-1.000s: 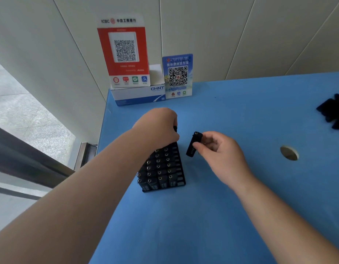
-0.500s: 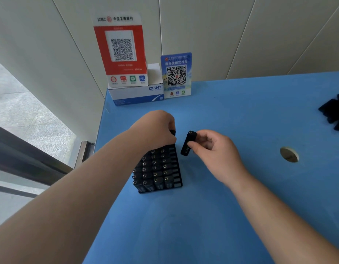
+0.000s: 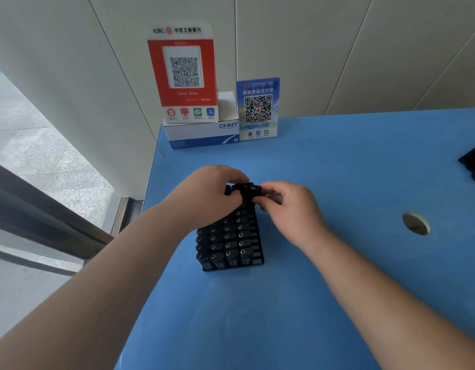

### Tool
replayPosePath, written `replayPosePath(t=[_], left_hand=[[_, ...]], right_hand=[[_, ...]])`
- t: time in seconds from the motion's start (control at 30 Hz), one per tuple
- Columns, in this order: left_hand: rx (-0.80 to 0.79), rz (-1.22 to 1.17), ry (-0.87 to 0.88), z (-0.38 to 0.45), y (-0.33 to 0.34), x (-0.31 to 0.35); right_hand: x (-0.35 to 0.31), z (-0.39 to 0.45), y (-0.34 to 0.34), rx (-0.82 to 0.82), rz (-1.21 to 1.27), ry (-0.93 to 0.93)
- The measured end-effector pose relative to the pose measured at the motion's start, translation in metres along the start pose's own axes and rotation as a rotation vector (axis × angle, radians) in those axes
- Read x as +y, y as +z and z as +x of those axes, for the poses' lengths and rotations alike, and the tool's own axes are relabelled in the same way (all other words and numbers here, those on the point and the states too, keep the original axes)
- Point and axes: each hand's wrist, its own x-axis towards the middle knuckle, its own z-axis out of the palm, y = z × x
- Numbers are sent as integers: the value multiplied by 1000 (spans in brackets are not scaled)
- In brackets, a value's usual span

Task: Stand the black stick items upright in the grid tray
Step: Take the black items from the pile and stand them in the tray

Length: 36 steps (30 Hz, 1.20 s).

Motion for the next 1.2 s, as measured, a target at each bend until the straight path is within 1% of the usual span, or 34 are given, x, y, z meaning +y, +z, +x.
replayPosePath(t=[0.1,0.3,0.43,0.5,0.6,0.7,0.8,0.97,1.2], left_hand=[[53,-20,-12,-1,2,-3],[81,-41,-10,-5,5,-6],[98,-44,-5,-12,6,-7],[115,-40,0,-17,4,-7],[130,-19,17,-27,-1,-5],[165,31,67,-36,-2,4],[212,69,175,-40,1,23],[202,152,335,-48,20,56],[105,226,427,-52,65,118]], right_hand=[[2,1,3,0,-58,-33],[3,2,6,-15,-157,-47],[5,-2,7,-6,-167,52],[5,-7,4,22,-168,109],[1,-23,-5,76,-180,140],[-4,-44,-22,133,-222,151],[-9,-67,-44,215,-254,152],[-10,-113,-97,349,-468,136],[1,-181,-166,389,-637,325]])
